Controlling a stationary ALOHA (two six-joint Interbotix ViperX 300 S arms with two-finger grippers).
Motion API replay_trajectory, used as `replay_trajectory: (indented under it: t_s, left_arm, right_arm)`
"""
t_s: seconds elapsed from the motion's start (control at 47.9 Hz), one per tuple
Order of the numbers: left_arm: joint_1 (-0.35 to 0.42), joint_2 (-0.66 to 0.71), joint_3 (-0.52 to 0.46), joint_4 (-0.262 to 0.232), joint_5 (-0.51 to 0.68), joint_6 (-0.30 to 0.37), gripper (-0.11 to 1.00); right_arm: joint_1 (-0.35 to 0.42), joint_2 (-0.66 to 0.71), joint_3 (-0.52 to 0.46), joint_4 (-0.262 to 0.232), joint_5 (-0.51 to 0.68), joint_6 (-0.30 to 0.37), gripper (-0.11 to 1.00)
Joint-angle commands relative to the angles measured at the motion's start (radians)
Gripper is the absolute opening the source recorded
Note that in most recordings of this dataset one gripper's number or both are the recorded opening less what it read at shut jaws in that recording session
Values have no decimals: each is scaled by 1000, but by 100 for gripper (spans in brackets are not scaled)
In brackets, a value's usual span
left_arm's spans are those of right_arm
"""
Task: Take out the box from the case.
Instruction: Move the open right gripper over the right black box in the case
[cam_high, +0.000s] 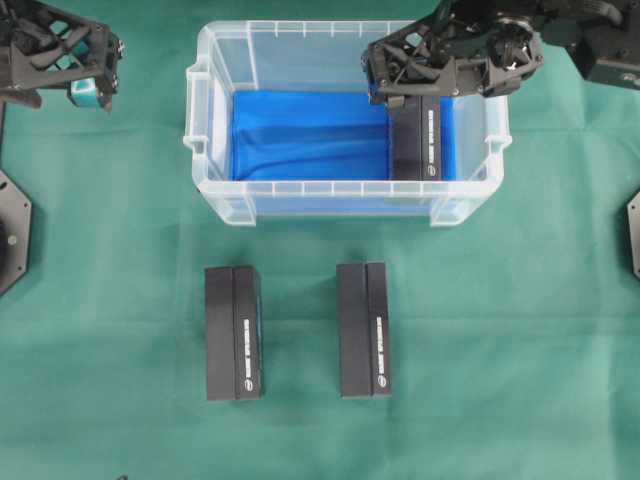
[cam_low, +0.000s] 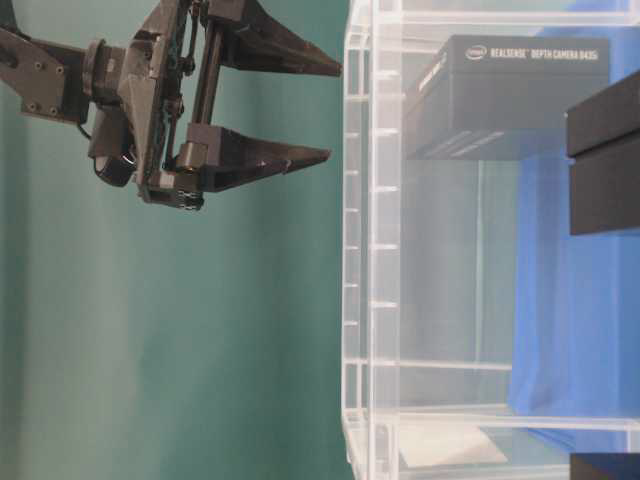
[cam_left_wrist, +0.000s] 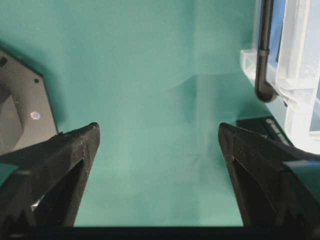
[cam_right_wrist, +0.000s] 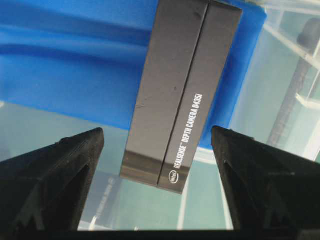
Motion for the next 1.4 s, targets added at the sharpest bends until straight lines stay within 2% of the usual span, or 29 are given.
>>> replay_trajectory:
  t_s: [0.0, 1.377]
  left_arm:
    - [-3, -11, -12, -2, -3, 2, 96]
    - [-3, -11, -12, -2, -3, 2, 96]
  right_arm:
    - [5, -12, -23, -5, -2, 6, 86]
    - [6, -9, -17, -11, 23, 14, 86]
